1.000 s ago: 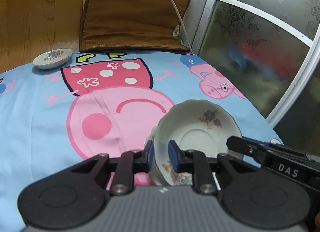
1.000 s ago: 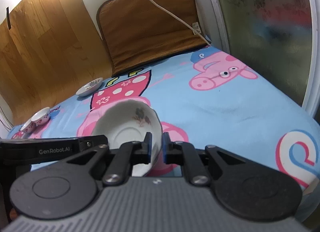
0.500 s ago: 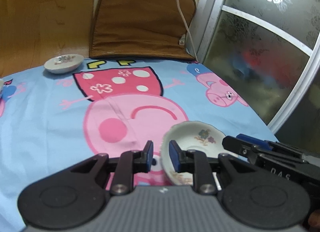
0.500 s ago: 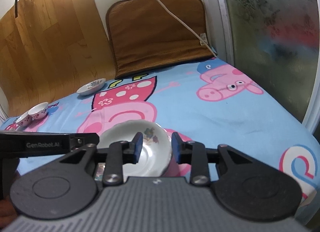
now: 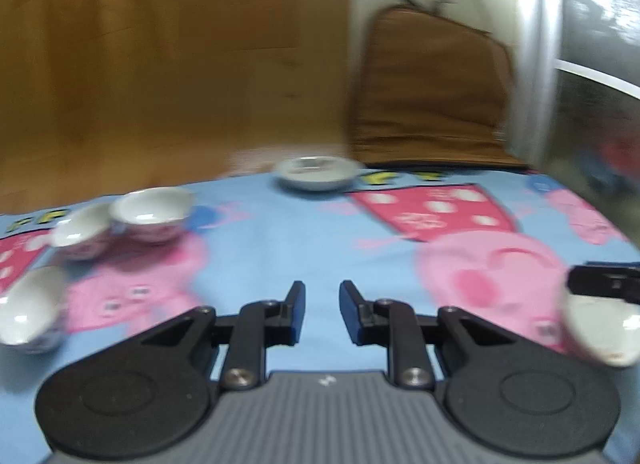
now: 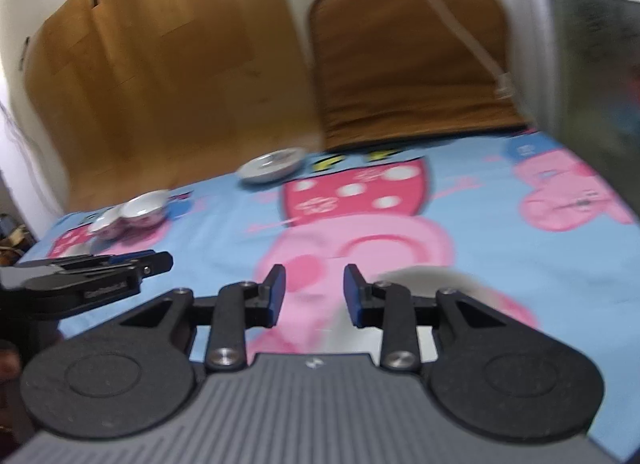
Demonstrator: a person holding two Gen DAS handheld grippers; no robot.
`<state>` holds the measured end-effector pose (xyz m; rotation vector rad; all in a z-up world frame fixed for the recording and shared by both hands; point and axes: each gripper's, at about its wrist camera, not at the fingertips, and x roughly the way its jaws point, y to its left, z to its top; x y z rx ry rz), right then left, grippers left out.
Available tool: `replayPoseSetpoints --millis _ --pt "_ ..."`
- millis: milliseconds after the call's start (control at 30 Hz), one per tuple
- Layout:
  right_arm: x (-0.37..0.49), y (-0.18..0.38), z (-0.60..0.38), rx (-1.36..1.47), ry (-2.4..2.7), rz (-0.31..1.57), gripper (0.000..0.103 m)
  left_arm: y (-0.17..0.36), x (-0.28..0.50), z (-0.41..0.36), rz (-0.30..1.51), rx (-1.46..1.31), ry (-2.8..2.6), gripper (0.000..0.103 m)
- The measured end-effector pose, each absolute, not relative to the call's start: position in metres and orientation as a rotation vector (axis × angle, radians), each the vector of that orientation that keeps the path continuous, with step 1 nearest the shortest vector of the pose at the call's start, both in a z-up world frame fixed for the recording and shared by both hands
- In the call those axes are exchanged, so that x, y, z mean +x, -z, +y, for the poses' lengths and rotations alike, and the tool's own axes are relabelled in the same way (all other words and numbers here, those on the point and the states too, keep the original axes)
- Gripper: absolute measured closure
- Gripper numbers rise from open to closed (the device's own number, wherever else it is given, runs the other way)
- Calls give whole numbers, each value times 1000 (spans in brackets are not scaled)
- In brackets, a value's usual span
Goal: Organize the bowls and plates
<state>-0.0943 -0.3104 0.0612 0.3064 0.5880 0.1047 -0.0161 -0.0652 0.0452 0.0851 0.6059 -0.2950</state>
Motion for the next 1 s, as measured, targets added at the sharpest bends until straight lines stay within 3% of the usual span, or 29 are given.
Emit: replayPoseSetpoints --millis 333,633,833,900,933,1000 --pt "16 -72 -266 409 -167 682 68 -14 15 16 617 -28 163 83" --pt "167 -51 -274 537 51 714 67 -12 10 32 554 -129 188 82" --pt "218 -25 -280 594 120 766 68 -12 13 34 555 -160 198 82" --pt "225 -20 -280 599 104 787 80 -11 16 37 561 -180 198 82" --pt "227 -18 -280 600 109 797 92 -11 17 39 564 -188 197 82" --pt "224 -16 -282 628 115 799 94 -10 17 40 568 -199 196 82"
